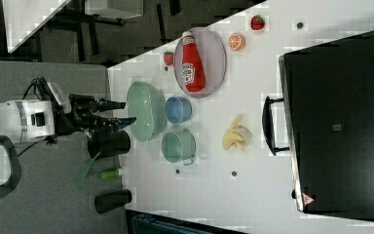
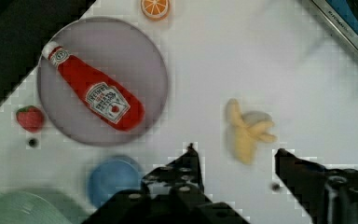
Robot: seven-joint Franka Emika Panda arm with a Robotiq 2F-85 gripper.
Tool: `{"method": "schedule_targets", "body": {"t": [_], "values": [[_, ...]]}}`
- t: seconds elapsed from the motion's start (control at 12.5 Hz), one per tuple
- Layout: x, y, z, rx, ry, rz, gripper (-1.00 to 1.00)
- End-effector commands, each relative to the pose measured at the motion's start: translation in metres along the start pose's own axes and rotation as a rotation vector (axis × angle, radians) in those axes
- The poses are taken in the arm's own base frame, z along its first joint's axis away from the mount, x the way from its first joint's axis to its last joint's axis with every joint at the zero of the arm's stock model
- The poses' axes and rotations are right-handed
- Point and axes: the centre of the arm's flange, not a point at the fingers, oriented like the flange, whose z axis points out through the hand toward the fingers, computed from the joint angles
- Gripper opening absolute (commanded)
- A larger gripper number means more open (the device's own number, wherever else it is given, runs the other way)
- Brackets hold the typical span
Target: Pick Banana and place it in mug.
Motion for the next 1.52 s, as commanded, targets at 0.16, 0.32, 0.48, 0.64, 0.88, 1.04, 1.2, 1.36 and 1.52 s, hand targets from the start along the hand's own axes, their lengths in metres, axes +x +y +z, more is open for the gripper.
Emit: {"method": "schedule_targets", "body": {"t": [0.16, 0.32, 0.48, 0.64, 0.88, 1.04, 1.2, 1.36, 1.52], "values": [[-0.034, 0.107, -0.064, -0.003, -0.04, 0.021, 0.83], [-0.033, 0.103, -0.04, -0.036, -0.073, 0.013, 1.0], [-0.032, 0.095, -0.003, -0.072, -0.107, 0.004, 1.0], [-0.029, 0.084, 0.039, -0.082, -0.112, -0.01, 1.0], [-0.029, 0.07, 0.109, -0.068, -0.092, -0.056, 1.0], [-0.032, 0.065, 0.155, -0.052, -0.071, -0.075, 1.0], [-0.037, 0.066, 0.221, -0.055, -0.072, -0.082, 1.0], [-0.042, 0.068, 0.265, -0.07, -0.088, -0.107, 1.0], [-0.041, 0.066, 0.316, -0.057, -0.08, -0.253, 1.0]]}}
